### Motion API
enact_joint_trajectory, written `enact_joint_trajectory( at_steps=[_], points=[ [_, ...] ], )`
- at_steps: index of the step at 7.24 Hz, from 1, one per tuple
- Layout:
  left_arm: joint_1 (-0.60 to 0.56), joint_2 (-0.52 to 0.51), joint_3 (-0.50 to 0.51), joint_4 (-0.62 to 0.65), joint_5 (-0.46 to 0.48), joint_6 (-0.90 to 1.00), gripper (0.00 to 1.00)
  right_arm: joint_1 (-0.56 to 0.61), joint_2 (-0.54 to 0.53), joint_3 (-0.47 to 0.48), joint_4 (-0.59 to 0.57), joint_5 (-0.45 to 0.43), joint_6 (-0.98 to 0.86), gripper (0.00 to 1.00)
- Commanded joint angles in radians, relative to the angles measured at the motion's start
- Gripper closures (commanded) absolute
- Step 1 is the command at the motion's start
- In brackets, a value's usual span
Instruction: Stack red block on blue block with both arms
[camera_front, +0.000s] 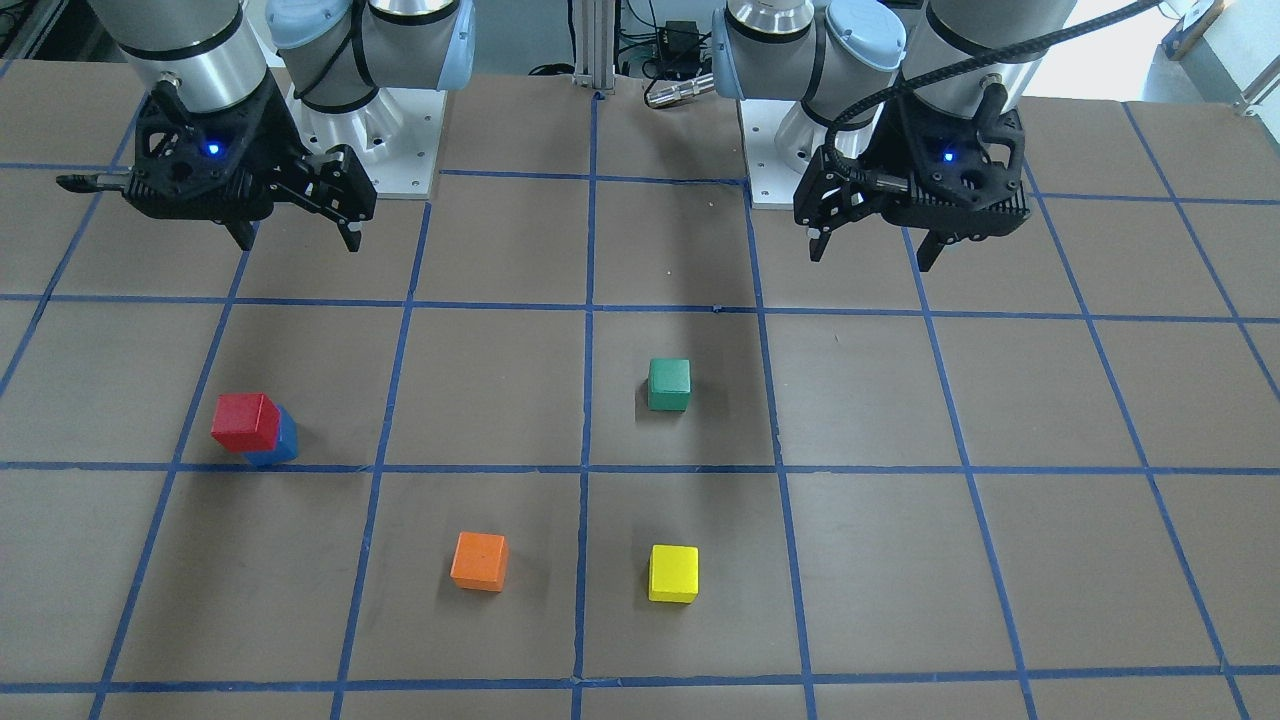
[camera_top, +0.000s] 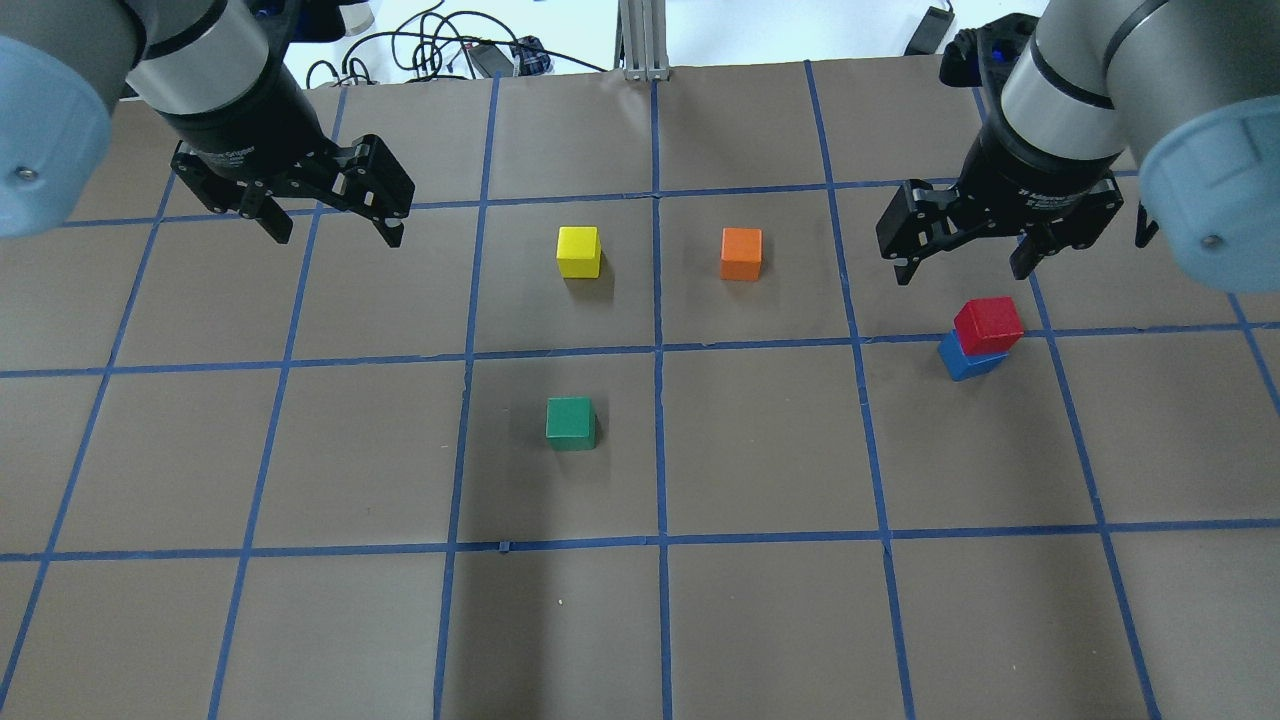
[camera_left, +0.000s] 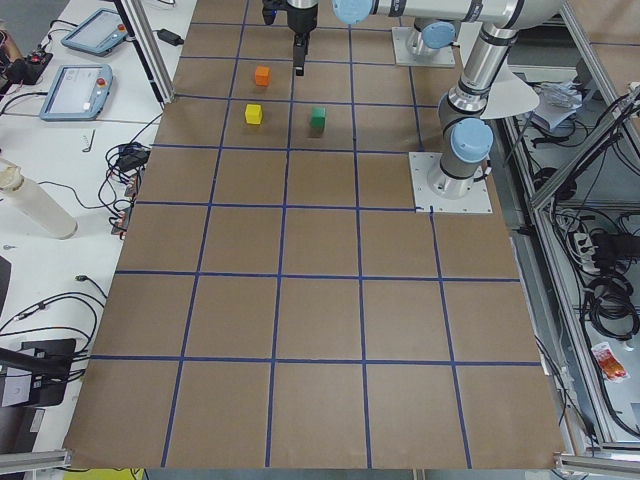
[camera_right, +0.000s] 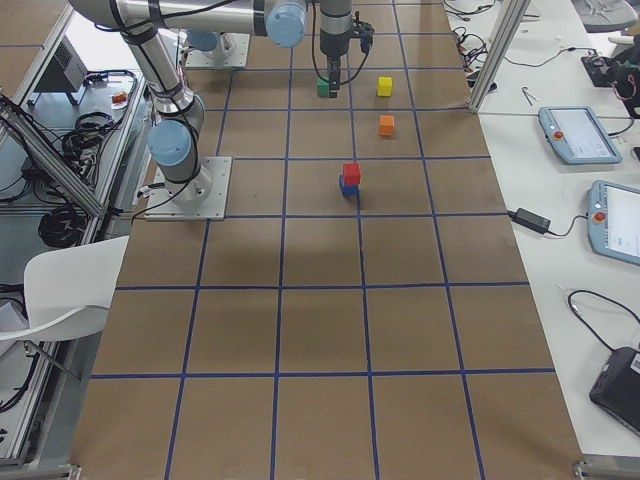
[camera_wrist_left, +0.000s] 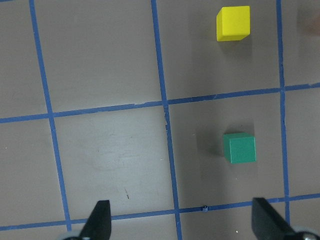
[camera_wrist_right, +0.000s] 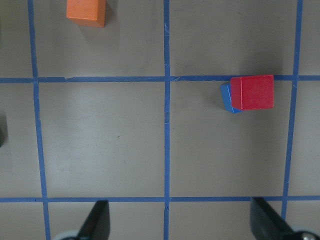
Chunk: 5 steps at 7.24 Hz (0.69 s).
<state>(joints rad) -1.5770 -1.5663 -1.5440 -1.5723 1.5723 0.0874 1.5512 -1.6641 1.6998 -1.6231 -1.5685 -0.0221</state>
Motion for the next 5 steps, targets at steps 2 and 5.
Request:
enact_joint_trajectory(
  at_steps=[2,5],
  points=[
    [0.0,0.0,-0.001,0.0,0.0,-0.002,0.0,-0.002,-0.022,-0.005,0.02,-0.005,-0.001,0.0],
    [0.0,0.0,-0.001,0.0,0.0,0.0,0.0,-0.003,-0.02,0.003,0.022,-0.008,-0.001,0.0]
  ],
)
